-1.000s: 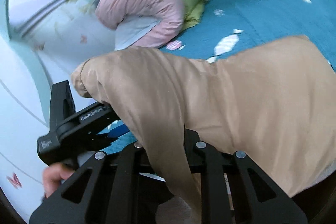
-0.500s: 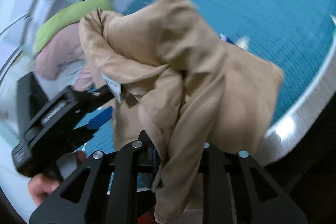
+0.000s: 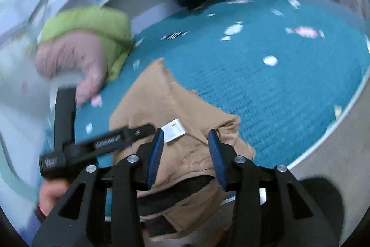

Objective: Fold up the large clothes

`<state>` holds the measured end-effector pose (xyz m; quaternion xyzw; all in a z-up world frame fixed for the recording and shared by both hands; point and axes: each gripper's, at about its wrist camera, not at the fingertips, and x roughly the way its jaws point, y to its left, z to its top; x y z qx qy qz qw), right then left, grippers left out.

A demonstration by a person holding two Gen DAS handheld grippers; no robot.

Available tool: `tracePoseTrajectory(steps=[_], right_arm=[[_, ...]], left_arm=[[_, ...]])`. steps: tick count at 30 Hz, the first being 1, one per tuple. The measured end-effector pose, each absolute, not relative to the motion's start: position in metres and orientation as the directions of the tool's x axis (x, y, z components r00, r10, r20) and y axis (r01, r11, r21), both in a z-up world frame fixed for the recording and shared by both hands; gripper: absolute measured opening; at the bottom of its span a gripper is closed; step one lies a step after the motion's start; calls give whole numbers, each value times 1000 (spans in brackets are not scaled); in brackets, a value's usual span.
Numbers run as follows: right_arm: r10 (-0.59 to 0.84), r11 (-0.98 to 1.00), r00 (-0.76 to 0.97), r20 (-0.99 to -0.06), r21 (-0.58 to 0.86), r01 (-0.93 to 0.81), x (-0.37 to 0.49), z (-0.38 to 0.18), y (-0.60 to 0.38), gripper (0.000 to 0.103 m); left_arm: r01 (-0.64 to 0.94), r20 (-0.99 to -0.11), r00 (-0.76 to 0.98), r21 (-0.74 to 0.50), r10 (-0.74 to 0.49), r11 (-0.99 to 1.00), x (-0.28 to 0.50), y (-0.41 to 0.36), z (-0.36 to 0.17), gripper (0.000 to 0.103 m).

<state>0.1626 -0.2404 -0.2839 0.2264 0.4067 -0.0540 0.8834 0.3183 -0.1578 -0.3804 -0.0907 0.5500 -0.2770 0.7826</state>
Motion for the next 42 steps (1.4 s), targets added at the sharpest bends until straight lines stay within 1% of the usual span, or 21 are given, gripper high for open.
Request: tracePoseTrajectory(steps=[2, 5, 8, 11, 12, 15, 17, 19, 20, 22, 23, 24, 26, 28, 30, 32, 34, 36, 39, 40, 42], right_arm=[[136, 900, 601, -787, 352, 257, 178, -302, -237, 23], [209, 921, 491, -846, 339, 192, 211, -337, -234, 21], [172, 947, 422, -890, 267, 178, 235, -359, -237, 15], [158, 937, 386, -909, 261, 231, 246, -372, -254, 13], [155, 935, 375, -914, 259, 244, 250, -373, -260, 13], [160, 937, 365, -917, 258, 236, 252, -369, -261, 13], [128, 955, 372, -919, 216, 203, 253, -360, -258, 14], [118, 973, 389, -913, 185, 139, 255, -347, -251, 17], [122, 977, 396, -910, 180, 115, 257, -343, -252, 19], [149, 980, 424, -894, 190, 57, 254, -334, -254, 36], [151, 982, 437, -887, 185, 36, 254, -331, -256, 54], [105, 990, 457, -883, 134, 32, 255, -326, -258, 64], [33, 999, 484, -874, 47, 16, 257, -321, -257, 65], [51, 998, 482, -875, 64, 11, 263, -322, -267, 70], [132, 989, 386, -913, 148, 12, 275, -344, -283, 77], [239, 964, 302, -923, 263, 43, 286, -371, -294, 77], [325, 931, 248, -913, 355, 87, 291, -394, -308, 78], [412, 887, 206, -887, 443, 131, 295, -408, -318, 83], [482, 847, 158, -862, 505, 166, 297, -425, -325, 89], [511, 829, 142, -848, 530, 176, 298, -430, -326, 89], [562, 792, 126, -818, 575, 206, 297, -440, -328, 91]], left_arm=[[325, -793, 238, -478, -560, 816, 320, -158, -377, 81], [302, -746, 234, -553, -623, 776, 323, -147, -372, 81], [292, -714, 242, -593, -658, 751, 324, -135, -367, 81], [280, -695, 288, -597, -658, 752, 318, -117, -357, 83], [266, -697, 312, -588, -646, 764, 315, -106, -356, 83], [185, -754, 362, -518, -548, 835, 306, -77, -367, 83], [129, -800, 322, -492, -506, 861, 302, -66, -390, 83], [100, -827, 265, -488, -496, 867, 299, -66, -412, 82], [89, -824, 264, -496, -501, 864, 296, -66, -419, 82], [90, -817, 275, -503, -507, 860, 292, -69, -421, 82], [96, -816, 275, -503, -509, 859, 292, -72, -421, 82], [102, -817, 276, -499, -507, 860, 292, -74, -420, 82], [121, -824, 283, -477, -490, 871, 292, -77, -417, 82], [124, -822, 283, -480, -495, 868, 291, -77, -417, 82], [111, -812, 266, -509, -519, 854, 290, -74, -421, 82], [93, -805, 261, -527, -532, 844, 288, -70, -426, 83], [93, -801, 253, -538, -543, 838, 287, -70, -429, 84], [102, -800, 247, -540, -547, 835, 285, -70, -430, 85], [89, -790, 233, -564, -567, 821, 286, -68, -435, 85], [75, -788, 227, -572, -573, 817, 287, -66, -437, 87], [57, -786, 218, -582, -579, 811, 289, -66, -442, 88]])
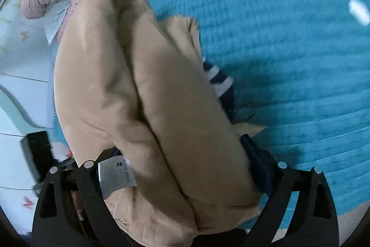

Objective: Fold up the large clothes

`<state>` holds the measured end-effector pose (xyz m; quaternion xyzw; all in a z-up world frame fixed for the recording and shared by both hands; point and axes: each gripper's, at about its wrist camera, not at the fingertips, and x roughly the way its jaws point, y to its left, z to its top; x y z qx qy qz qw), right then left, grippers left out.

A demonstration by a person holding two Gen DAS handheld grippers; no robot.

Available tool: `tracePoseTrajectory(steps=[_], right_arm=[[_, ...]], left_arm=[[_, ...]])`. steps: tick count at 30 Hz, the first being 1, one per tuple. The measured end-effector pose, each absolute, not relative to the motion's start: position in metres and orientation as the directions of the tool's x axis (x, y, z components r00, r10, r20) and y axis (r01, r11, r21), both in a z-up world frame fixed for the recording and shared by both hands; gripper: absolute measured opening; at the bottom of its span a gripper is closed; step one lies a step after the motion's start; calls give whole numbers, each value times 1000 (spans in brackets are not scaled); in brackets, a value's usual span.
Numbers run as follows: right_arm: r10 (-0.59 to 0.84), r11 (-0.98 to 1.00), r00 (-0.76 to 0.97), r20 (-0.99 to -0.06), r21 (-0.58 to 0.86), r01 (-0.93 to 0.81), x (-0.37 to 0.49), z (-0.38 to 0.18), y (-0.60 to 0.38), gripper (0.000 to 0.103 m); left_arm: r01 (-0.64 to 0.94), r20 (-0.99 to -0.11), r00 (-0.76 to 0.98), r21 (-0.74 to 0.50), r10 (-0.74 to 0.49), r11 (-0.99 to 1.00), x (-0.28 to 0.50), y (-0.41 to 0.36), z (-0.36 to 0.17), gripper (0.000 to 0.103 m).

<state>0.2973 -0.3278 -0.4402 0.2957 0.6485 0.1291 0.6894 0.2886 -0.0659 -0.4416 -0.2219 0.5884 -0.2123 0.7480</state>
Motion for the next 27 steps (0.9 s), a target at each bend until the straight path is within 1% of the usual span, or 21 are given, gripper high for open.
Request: tracePoseTrajectory(steps=[4, 6, 7, 8, 9, 10, 11, 12, 13, 14, 15, 17, 19, 22, 27], right_arm=[[576, 791, 114, -810, 587, 174, 296, -440, -319, 92], [578, 783, 121, -807, 590, 196, 294, -444, -321, 92], [578, 780, 127, -806, 592, 203, 295, -446, -321, 91], [580, 777, 133, -803, 595, 207, 295, -446, -321, 88], [583, 772, 141, -800, 600, 210, 294, -446, -320, 79], [603, 753, 152, -783, 622, 217, 295, -444, -319, 73], [621, 736, 155, -768, 640, 221, 298, -443, -321, 65], [631, 726, 160, -759, 650, 222, 296, -441, -322, 57], [640, 715, 167, -750, 661, 230, 293, -439, -324, 54], [650, 704, 173, -740, 672, 231, 290, -435, -324, 46], [655, 695, 187, -732, 681, 230, 287, -429, -326, 40], [677, 673, 211, -705, 709, 210, 283, -413, -325, 35], [685, 665, 235, -690, 724, 184, 276, -395, -317, 33], [700, 659, 257, -666, 742, 128, 280, -367, -295, 33], [744, 633, 266, -613, 774, 11, 299, -330, -224, 32]], left_arm=[[57, -792, 220, -572, -569, 818, 291, -71, -442, 88], [39, -787, 212, -585, -579, 810, 295, -77, -443, 88], [20, -780, 206, -600, -591, 800, 297, -78, -446, 88], [1, -776, 202, -610, -597, 793, 298, -79, -449, 89], [-3, -775, 202, -611, -598, 791, 300, -80, -449, 89], [17, -775, 209, -607, -597, 795, 299, -82, -447, 88], [45, -772, 214, -604, -598, 796, 298, -85, -443, 86], [64, -763, 206, -615, -613, 786, 297, -87, -441, 83], [83, -759, 198, -618, -620, 782, 296, -90, -440, 82], [97, -762, 203, -609, -614, 787, 294, -93, -437, 81], [109, -757, 209, -611, -619, 784, 294, -93, -434, 78], [107, -729, 222, -642, -648, 759, 295, -89, -428, 75], [120, -697, 230, -672, -679, 731, 296, -80, -418, 72], [137, -642, 263, -714, -720, 687, 298, -60, -401, 72], [141, -593, 376, -722, -712, 677, 304, 1, -370, 72]])
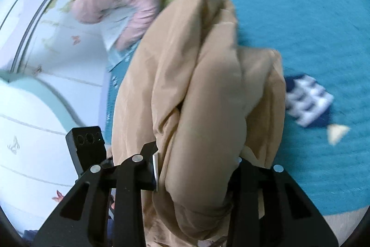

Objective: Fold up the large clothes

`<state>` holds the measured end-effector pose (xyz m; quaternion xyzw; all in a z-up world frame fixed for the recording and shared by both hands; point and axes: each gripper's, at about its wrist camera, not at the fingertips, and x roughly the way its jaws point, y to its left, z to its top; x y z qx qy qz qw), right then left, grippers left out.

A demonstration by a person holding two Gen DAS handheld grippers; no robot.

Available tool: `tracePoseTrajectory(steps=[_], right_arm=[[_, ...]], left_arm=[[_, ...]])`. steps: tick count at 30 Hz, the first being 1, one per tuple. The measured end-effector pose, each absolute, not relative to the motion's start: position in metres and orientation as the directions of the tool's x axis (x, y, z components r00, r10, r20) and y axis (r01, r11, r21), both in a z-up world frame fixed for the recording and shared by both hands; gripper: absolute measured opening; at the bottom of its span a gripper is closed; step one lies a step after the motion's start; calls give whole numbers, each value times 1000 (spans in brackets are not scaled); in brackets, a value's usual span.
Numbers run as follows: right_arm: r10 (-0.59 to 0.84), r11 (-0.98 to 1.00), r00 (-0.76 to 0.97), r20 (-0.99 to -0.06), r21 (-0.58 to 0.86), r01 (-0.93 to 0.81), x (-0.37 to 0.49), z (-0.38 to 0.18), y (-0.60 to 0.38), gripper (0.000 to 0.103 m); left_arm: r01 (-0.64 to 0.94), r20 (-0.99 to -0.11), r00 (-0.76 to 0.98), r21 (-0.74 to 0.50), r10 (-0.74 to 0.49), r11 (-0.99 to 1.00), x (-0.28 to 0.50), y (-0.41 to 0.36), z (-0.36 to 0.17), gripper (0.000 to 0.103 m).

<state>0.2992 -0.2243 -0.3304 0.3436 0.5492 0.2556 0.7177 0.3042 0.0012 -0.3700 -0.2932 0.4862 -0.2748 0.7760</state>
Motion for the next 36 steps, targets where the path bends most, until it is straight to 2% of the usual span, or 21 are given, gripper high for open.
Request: tracePoseTrajectory(steps=[10, 17, 19, 21, 23, 26, 30, 34, 36], right_arm=[[841, 530, 214, -496, 834, -150, 394, -331, -20, 32], [861, 506, 161, -482, 842, -188, 446, -366, 128, 32], [857, 514, 154, -492, 838, -181, 449, -379, 152, 32], [825, 564, 163, -542, 807, -175, 451, -396, 171, 33], [760, 649, 182, -624, 743, -160, 450, -409, 173, 40], [716, 697, 173, -676, 706, -127, 447, -426, 161, 56], [684, 729, 180, -707, 672, -128, 439, -434, 144, 66], [666, 746, 194, -721, 652, -136, 435, -428, 139, 66], [645, 764, 200, -737, 629, -145, 437, -423, 145, 68]], left_arm=[[73, -620, 586, -601, -522, 796, 336, 198, -324, 72], [-55, -683, 626, -520, -376, 852, 355, 355, -341, 72], [-89, -694, 626, -516, -355, 852, 359, 376, -352, 72], [-142, -718, 619, -502, -320, 853, 362, 395, -366, 72], [-199, -743, 599, -499, -298, 844, 359, 414, -386, 72], [-204, -708, 633, -544, -314, 814, 337, 429, -397, 76], [-195, -700, 659, -514, -276, 836, 315, 433, -386, 78], [-160, -577, 790, -520, -208, 839, 296, 435, -335, 78], [-115, -528, 816, -546, -235, 830, 298, 428, -319, 79]])
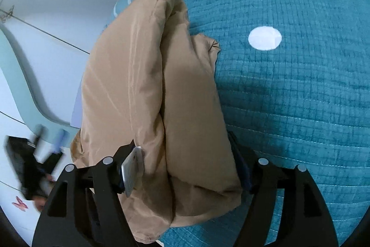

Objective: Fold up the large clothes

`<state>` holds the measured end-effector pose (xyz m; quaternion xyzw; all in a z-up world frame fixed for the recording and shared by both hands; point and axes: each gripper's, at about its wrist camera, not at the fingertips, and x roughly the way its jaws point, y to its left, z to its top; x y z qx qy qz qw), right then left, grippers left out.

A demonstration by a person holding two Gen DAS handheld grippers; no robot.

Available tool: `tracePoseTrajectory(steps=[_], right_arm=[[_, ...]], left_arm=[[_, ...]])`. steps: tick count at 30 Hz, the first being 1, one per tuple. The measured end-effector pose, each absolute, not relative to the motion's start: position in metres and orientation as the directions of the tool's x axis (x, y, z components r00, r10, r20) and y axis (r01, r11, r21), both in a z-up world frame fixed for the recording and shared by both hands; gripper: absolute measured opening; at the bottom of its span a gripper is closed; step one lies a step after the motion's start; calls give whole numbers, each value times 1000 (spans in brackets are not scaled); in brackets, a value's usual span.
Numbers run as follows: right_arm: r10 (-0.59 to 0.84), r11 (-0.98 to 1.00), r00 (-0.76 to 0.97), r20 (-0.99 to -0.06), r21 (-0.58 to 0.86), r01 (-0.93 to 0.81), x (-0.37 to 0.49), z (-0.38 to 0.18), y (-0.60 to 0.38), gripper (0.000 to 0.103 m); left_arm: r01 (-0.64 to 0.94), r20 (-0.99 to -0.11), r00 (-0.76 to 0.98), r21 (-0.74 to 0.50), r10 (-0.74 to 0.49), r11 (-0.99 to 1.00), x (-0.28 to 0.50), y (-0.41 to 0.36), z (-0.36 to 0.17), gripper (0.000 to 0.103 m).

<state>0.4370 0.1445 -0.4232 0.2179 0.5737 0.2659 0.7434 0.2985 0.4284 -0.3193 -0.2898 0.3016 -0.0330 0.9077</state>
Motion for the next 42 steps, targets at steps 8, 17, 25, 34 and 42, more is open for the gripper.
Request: tracePoseTrajectory(steps=[8, 17, 25, 34, 42], right_arm=[[616, 788, 242, -750, 594, -163, 434, -397, 142, 68], [613, 785, 390, -687, 474, -400, 426, -323, 184, 29], [449, 868, 233, -863, 358, -346, 472, -403, 210, 0], [487, 849, 274, -829, 376, -372, 445, -372, 191, 5], [414, 839, 161, -896, 307, -450, 365, -381, 178, 38]], left_arm=[[-303, -750, 609, -521, -258, 798, 315, 414, -417, 78], [-354, -740, 634, -535, -224, 767, 292, 429, -433, 79], [-349, -717, 661, -556, -223, 754, 291, 428, -427, 80], [-364, -752, 651, -431, -106, 825, 283, 404, -392, 88], [-375, -781, 624, -292, 7, 880, 251, 340, -348, 92]])
